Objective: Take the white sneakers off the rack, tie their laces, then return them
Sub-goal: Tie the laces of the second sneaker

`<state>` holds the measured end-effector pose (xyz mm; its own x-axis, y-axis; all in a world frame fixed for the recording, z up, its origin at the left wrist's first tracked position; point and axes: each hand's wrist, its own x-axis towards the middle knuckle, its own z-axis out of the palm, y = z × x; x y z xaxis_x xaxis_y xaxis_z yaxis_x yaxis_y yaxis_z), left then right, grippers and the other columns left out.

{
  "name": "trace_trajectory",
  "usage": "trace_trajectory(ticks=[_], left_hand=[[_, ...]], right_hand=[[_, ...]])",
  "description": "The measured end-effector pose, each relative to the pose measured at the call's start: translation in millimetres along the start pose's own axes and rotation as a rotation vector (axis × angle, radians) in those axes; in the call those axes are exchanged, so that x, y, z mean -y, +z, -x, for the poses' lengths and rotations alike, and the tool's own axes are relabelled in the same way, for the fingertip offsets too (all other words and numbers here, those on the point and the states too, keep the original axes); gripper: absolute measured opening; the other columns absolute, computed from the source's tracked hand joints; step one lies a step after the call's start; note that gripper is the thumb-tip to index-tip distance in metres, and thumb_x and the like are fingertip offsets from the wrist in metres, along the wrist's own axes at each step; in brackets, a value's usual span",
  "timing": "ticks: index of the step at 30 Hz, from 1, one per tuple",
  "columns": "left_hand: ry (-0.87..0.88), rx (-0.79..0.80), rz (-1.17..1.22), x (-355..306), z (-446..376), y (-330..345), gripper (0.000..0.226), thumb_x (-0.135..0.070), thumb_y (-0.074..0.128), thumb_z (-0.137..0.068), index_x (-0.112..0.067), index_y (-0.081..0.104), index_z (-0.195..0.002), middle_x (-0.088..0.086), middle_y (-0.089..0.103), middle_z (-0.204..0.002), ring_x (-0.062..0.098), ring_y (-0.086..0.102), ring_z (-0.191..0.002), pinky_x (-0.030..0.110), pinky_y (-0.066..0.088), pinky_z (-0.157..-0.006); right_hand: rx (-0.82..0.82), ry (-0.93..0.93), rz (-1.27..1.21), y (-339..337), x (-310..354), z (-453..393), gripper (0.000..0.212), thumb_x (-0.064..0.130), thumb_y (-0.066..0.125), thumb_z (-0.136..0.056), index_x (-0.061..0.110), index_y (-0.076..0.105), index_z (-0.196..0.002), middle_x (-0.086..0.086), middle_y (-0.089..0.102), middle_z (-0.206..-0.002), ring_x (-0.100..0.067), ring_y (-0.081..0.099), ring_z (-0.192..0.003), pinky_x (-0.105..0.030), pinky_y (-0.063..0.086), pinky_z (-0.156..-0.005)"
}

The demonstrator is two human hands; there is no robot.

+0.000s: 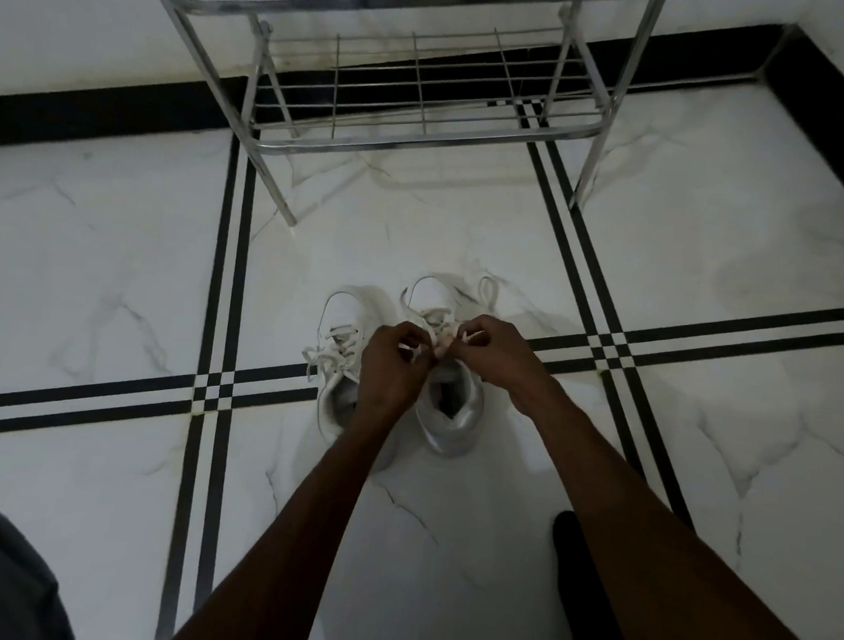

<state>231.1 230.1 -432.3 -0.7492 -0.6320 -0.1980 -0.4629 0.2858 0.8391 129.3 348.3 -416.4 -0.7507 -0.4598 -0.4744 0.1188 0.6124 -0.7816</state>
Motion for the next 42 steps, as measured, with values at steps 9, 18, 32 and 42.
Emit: trace_trajectory(ticks=[9, 18, 32, 42], left_hand=[[0.206, -0.035, -0.184, 3, -4, 4, 0.012, -0.019, 0.066, -0.093, -0.011, 0.058, -0.086, 0.002, 0.067, -0.081, 0.023, 0.064, -0.075, 0.042, 0.054, -0.067], [0.192, -0.111, -0.252, -1, 10, 13, 0.011, -0.003, 0.048, -0.094, -0.012, 0.045, -0.089, 0.000, 0.055, -0.070, 0.020, 0.052, -0.063, 0.034, 0.030, -0.054], [0.171, -0.126, -0.087, 12, 4, 9, 0.012, -0.014, 0.057, -0.100, -0.005, 0.054, -0.093, -0.001, 0.057, -0.074, 0.007, 0.050, -0.062, 0.029, 0.036, -0.060], [0.073, -0.125, -0.028, 12, 4, 12, 0.020, -0.026, 0.055, -0.104, -0.009, 0.056, -0.093, -0.006, 0.055, -0.075, -0.001, 0.050, -0.067, 0.006, 0.038, -0.060]], right_hand=[[-0.180, -0.311, 0.286, 11, -7, -3, 0.006, 0.010, 0.066, -0.090, 0.014, 0.062, -0.090, -0.006, 0.070, -0.092, -0.021, 0.067, -0.083, -0.044, 0.059, -0.077], [-0.328, -0.395, 0.363, 23, -12, 12, 0.008, 0.005, 0.057, -0.094, 0.012, 0.054, -0.092, -0.004, 0.062, -0.076, -0.016, 0.060, -0.068, -0.027, 0.038, -0.058], [-0.118, -0.053, -0.027, 1, -4, 3, 0.068, 0.067, 0.029, -0.097, 0.012, 0.069, -0.095, -0.010, 0.076, -0.093, -0.029, 0.074, -0.088, -0.050, 0.059, -0.086], [-0.004, 0.180, -1.537, -28, -7, 0, 0.012, 0.013, 0.053, -0.102, 0.009, 0.055, -0.113, -0.027, 0.073, -0.108, -0.037, 0.070, -0.111, -0.044, 0.059, -0.092]])
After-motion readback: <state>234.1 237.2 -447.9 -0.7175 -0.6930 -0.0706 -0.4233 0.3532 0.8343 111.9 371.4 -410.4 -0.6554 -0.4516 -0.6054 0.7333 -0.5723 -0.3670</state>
